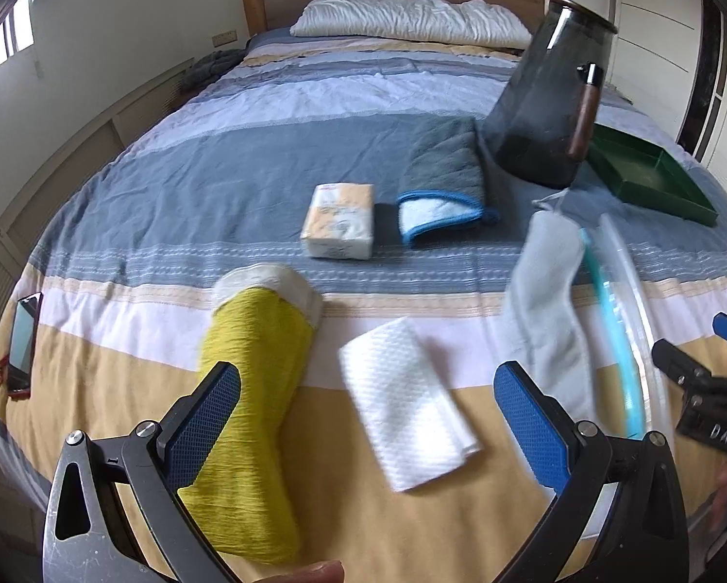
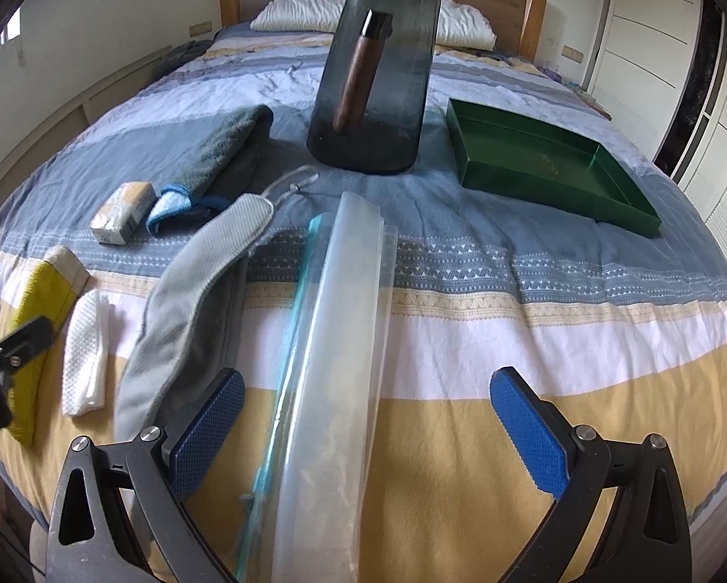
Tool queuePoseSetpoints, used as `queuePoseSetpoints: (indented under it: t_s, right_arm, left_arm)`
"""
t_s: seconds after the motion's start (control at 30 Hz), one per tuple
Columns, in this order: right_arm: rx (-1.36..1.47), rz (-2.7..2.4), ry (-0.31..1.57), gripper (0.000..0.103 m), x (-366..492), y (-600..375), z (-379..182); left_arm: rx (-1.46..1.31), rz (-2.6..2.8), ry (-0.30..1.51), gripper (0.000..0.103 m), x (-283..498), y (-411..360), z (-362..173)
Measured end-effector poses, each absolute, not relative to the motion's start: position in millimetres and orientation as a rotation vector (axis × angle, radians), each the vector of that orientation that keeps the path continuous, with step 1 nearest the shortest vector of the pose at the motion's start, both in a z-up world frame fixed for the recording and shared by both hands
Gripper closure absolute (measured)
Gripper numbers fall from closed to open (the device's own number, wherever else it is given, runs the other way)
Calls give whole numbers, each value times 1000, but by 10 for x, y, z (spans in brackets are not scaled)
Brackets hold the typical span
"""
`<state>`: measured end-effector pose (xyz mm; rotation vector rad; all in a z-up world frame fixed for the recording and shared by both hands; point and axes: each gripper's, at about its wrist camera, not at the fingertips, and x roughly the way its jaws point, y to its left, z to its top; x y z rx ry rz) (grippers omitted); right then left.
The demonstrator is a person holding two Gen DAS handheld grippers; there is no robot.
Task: Organize soft objects
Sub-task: 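Close the left gripper on the yellow sock while the right gripper closes on the clear bag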
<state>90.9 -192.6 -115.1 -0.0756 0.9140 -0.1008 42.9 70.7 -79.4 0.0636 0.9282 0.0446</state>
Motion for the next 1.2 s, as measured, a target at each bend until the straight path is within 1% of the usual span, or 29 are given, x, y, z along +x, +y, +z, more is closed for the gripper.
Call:
queuePoseSetpoints:
  t_s: [0.37,0.6,0.97,1.2]
  right_arm:
    - [-83,-74,962,0,1196,-1846,-1371]
    - [-81,-84,981,0,1290,-1875,-1447]
    - [-96,-88,1025,0,1392,-1839,-1609]
    - [-82,-88,1040,0,1478,-1842,-1668]
  left_arm:
    - [34,65,1005,1,557,1072,-1054]
    - [35,112,1036,1,603,1271,-1130]
    - [74,131,1148,1,793,1342,-1421]
    - [77,132,1176,1,822,1399,-1507]
